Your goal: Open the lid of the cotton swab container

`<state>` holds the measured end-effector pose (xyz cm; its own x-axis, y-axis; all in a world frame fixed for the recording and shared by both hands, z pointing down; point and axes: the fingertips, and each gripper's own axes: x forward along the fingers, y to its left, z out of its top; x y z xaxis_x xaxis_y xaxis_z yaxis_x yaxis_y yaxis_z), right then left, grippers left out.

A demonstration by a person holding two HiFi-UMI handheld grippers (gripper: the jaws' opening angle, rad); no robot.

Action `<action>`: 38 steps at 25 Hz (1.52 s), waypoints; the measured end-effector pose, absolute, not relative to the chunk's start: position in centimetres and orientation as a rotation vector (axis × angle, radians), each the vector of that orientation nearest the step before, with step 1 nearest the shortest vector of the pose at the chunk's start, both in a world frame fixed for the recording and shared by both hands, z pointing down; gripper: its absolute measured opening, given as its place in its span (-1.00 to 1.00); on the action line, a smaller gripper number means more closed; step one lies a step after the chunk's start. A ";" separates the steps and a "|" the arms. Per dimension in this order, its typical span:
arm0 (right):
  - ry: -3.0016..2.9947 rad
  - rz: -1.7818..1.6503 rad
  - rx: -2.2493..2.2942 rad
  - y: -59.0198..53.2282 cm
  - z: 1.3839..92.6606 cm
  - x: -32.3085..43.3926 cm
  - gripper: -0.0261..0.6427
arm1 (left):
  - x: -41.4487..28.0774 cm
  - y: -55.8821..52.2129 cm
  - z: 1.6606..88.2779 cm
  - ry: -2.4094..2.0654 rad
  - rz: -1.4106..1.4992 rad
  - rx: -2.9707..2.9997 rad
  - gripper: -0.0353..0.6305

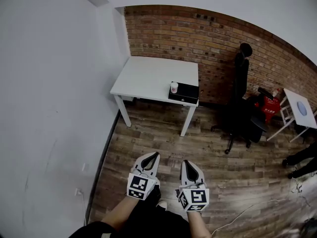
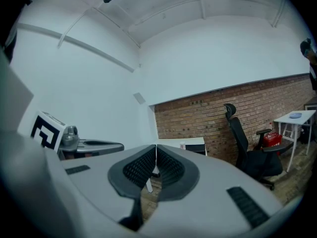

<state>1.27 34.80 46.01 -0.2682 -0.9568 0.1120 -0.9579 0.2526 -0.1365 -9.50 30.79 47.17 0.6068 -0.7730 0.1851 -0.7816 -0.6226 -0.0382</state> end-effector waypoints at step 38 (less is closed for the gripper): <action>-2.351 0.333 1.957 11.9 48.4 -0.4 -0.86 | -9.7 7.0 49.5 -1.152 0.293 2.813 -0.85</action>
